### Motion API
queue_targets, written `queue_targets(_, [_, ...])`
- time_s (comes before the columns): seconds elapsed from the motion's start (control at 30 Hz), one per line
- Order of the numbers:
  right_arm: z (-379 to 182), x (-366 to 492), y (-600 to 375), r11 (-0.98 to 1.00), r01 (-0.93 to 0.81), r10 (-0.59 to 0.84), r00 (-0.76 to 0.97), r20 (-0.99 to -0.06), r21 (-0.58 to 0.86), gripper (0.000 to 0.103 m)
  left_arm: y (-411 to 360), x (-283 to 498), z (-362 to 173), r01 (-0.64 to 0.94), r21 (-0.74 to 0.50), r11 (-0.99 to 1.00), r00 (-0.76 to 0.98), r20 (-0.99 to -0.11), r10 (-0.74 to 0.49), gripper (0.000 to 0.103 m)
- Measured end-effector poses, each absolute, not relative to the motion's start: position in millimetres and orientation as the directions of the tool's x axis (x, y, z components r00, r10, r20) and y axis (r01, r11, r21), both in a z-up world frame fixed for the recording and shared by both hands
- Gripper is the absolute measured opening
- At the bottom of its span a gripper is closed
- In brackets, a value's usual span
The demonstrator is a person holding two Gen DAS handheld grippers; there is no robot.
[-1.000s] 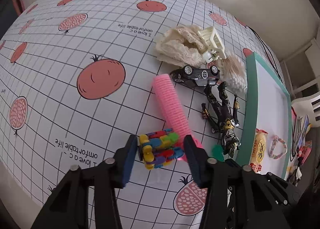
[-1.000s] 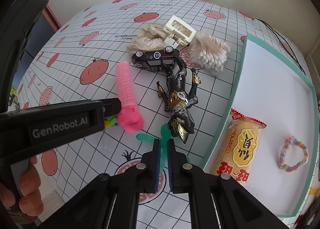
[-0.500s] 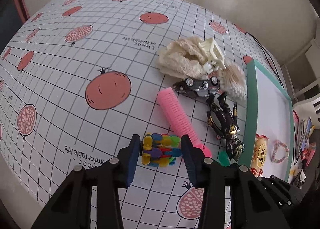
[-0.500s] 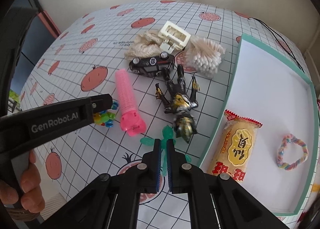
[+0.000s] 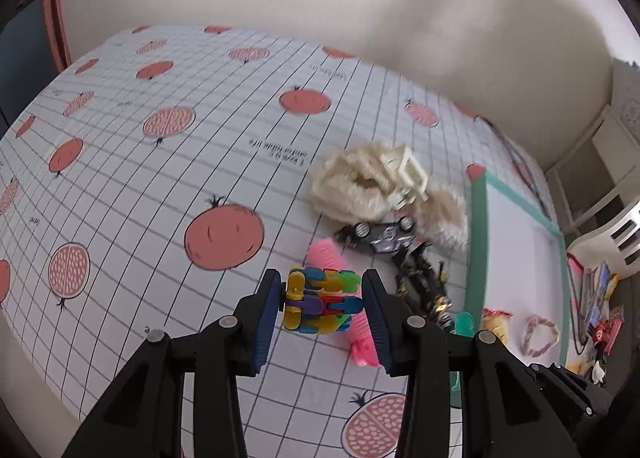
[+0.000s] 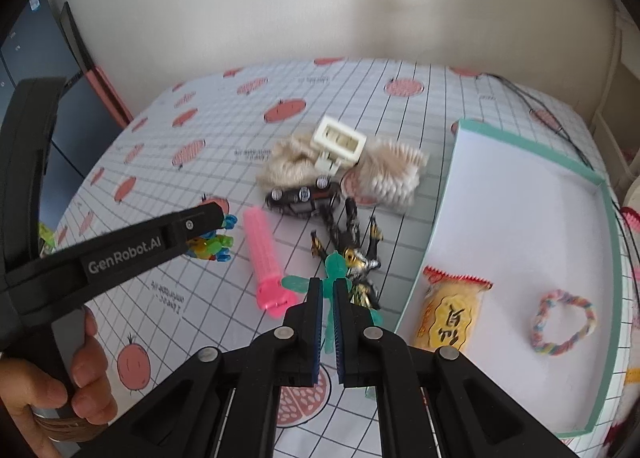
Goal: Organize objects
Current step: 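Grasp the block toy with the left tool while the right tool grasps the green stick figure, then carry the green figure into the tray with the right tool while the left tool carries the block toy there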
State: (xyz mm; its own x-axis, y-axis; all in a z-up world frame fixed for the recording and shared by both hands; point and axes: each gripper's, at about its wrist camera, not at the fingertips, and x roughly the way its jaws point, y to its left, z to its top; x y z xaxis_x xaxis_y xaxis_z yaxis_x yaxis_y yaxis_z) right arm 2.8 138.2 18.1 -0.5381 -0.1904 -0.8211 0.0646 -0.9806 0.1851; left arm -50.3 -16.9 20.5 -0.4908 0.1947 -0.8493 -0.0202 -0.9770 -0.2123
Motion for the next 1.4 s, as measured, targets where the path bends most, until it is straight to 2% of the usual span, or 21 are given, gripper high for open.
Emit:
queue_targets(0.4, [29.7,7.5,175.8,-0.982,-0.073,-0.094,-0.6,-0.794,0.172,0.006,9.9,-41.5,35.8,-0.096,-0.23,-0.968,-0.535,-0.808,0.245,0.044])
queue_targets(0.6, [25.6,11.4,207.1,-0.969,-0.177,-0.038,-0.583,-0.812,0.173,0.006,33.0,-35.1,36.1,-0.137,-0.272,-0.953,-0.507,-0.807,0.303,0.044])
queue_targets(0.87, [16.1,21.7,243.1,-0.946,-0.282,0.014,-0.521,-0.853,0.157,0.006,88.6,-15.1,37.5,-0.302,-0.257,-0.918,-0.453,-0.809,0.376,0.044])
queue_targets(1.4, [22.4,59.9,323.4,-0.868,-0.481,0.163,-0.516,-0.841,0.126,0.006,153.2,8.5,30.2,-0.436,-0.278,-0.856,-0.356,-0.82,0.448,0.044])
